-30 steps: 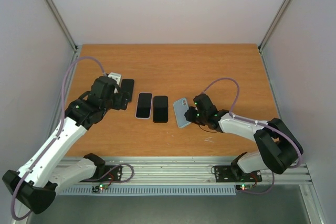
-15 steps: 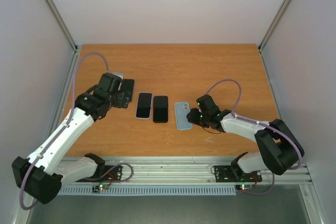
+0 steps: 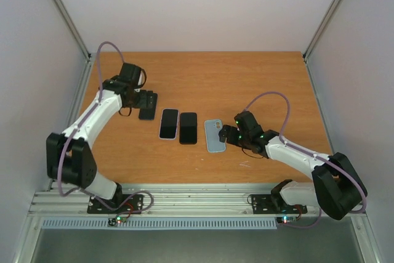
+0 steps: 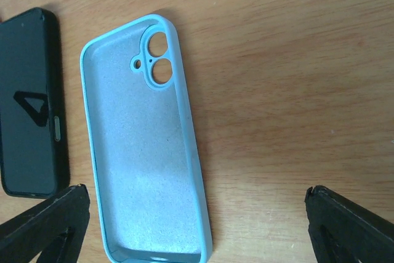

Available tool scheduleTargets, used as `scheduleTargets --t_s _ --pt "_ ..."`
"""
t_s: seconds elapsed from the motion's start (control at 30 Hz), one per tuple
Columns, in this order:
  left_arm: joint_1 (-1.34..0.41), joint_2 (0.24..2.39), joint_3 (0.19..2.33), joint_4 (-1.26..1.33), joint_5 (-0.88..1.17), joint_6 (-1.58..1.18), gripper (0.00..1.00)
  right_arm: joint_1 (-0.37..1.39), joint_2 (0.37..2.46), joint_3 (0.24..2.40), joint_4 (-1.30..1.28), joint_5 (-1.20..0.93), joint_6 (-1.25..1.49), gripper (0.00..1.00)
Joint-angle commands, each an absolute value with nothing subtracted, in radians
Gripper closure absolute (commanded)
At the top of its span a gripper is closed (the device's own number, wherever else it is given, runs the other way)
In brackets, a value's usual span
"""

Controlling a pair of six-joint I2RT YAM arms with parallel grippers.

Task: Put the phone into the phone case

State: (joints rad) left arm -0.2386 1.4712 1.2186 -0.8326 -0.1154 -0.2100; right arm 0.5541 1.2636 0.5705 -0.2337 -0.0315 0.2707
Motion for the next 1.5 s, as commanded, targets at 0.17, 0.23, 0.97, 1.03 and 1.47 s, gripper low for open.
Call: scheduleTargets --t_s 0.17,0.23,0.97,1.03,1.47 --pt "-0.199 1.784 1.464 -0.897 -0.057 -0.228 0.01 0.548 1.234 0.539 -0.199 -0.003 0.276 0.01" --pt "-0.198 1.845 1.501 -0.918 -0.042 -0.212 0.01 0.549 1.237 0.535 -0.197 0.020 0.279 0.01" --pt "-0.180 2.171 1.676 -0.975 -0.015 -0.157 0.01 0.549 1.275 0.538 -0.174 0.016 0.275 0.02" --pt "-0.165 2.185 1.678 -0.976 0.014 -0.156 0.01 0.548 1.285 0.538 -0.168 0.014 0.275 0.01" --pt "-0.149 2.235 1.674 -1.013 0.024 -0.130 0.22 0.549 1.305 0.546 -0.169 0.011 0.275 0.02"
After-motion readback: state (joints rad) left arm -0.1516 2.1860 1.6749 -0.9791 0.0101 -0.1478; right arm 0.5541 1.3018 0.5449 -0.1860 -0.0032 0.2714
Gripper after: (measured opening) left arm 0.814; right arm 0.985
